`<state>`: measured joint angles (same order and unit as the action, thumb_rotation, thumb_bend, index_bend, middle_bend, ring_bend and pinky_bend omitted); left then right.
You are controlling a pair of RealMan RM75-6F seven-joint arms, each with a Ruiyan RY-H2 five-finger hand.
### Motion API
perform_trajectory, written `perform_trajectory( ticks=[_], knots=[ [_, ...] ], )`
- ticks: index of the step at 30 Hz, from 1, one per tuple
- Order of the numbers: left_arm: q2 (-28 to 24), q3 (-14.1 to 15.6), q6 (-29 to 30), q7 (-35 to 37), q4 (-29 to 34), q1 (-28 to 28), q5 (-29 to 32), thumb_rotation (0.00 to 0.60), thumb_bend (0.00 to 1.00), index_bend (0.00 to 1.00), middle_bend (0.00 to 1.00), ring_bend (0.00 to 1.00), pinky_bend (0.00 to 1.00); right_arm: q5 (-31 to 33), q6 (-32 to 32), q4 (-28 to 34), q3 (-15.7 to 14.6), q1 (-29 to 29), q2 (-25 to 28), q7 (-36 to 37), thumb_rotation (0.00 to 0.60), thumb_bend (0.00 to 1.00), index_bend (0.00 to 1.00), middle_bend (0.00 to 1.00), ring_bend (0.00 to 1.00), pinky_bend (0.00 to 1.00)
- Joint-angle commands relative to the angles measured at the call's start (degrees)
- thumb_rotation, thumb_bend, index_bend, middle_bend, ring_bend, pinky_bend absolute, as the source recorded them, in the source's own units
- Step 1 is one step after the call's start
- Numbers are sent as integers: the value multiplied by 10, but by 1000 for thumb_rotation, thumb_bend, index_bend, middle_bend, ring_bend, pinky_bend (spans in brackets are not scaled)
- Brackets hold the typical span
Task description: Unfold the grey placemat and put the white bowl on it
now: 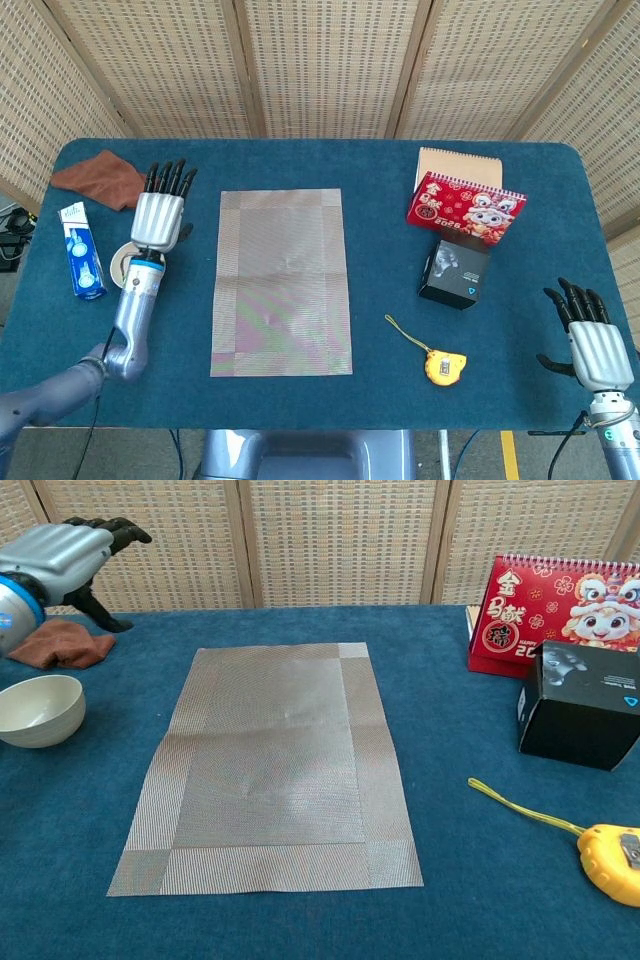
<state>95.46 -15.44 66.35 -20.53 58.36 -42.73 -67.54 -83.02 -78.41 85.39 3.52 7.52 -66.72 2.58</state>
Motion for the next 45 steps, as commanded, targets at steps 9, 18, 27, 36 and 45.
perform_trajectory(
  ticks=[9,18,27,36,45],
  knots=[
    [-190,132,159,-9,275,191,-84,600,209,53,0,0,0,-24,-3,-1,-14,0,-11,-13,600,15,137,0,0,0],
    [-224,201,266,41,300,308,-139,600,209,49,0,0,0,-51,-18,7,-29,-5,-19,-37,600,15,137,0,0,0],
    [-240,215,304,73,287,354,-182,600,209,47,0,0,0,-82,-27,7,-43,-6,-33,-64,600,16,138,0,0,0],
    [-246,203,294,97,276,369,-185,600,209,47,0,0,0,-112,16,35,-49,26,-87,-153,600,18,153,0,0,0],
    [-249,189,284,111,273,374,-185,600,210,47,0,0,0,-114,73,83,-42,64,-149,-240,600,20,158,0,0,0]
  ],
)
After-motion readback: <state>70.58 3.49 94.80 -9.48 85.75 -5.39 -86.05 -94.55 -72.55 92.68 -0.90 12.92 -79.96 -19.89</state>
